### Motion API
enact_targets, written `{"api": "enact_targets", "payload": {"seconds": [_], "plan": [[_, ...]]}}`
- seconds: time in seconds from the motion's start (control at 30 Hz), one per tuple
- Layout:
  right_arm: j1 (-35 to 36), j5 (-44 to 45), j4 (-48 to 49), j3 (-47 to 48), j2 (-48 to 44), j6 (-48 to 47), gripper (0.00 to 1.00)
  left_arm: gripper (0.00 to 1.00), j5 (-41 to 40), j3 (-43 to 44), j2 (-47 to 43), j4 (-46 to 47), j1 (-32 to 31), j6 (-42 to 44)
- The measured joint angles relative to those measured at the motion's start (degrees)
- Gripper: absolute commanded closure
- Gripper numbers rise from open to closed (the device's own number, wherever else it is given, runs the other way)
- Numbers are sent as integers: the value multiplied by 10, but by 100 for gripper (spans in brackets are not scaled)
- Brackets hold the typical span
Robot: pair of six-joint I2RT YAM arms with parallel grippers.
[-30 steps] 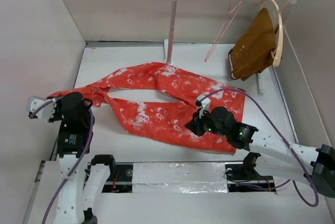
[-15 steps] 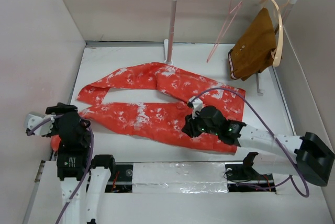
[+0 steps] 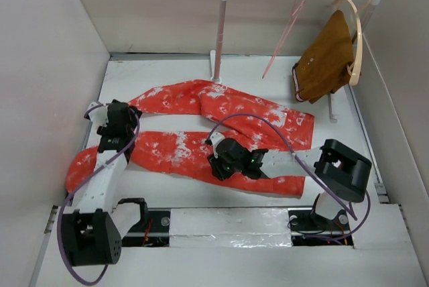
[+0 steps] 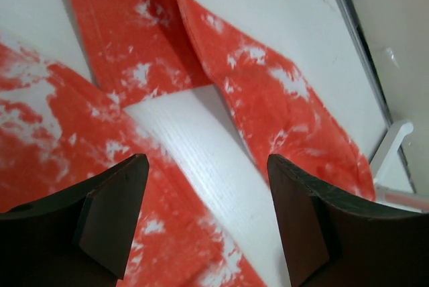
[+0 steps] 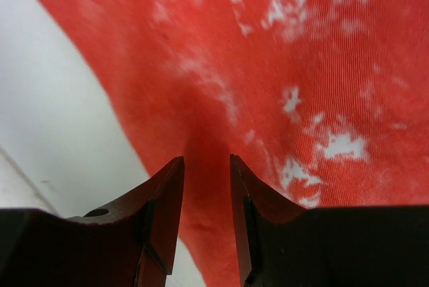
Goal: Place the trousers on the hanger
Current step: Flatten out the trousers at the center of the board.
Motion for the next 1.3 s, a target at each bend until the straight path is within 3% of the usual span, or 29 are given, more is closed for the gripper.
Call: {"api": "enact_targets", "payload": {"seconds": [0.23, 0.47, 0.8, 0.97, 1.23, 1.27, 1.3], "plan": [[3, 21, 41, -43, 5, 34, 64, 29, 7, 114, 174, 48, 65, -4], [3, 30, 67, -142, -85, 77, 64, 29, 46, 168, 335, 57, 138, -3], [3, 42, -43, -169, -281, 69, 60, 26, 70, 244, 452, 50, 156, -5], [3, 44, -68, -169, -333, 63, 60, 27, 74, 277, 482, 60, 163, -5], [3, 60, -94, -167, -342, 55, 60, 42, 71, 318, 543, 56, 168, -8], [2, 62, -99, -165, -342, 54, 61, 45, 71, 320, 544, 56, 168, -9], [1, 63, -102, -162, -342, 52, 61, 61, 73, 323, 545, 56, 168, -10]]}}
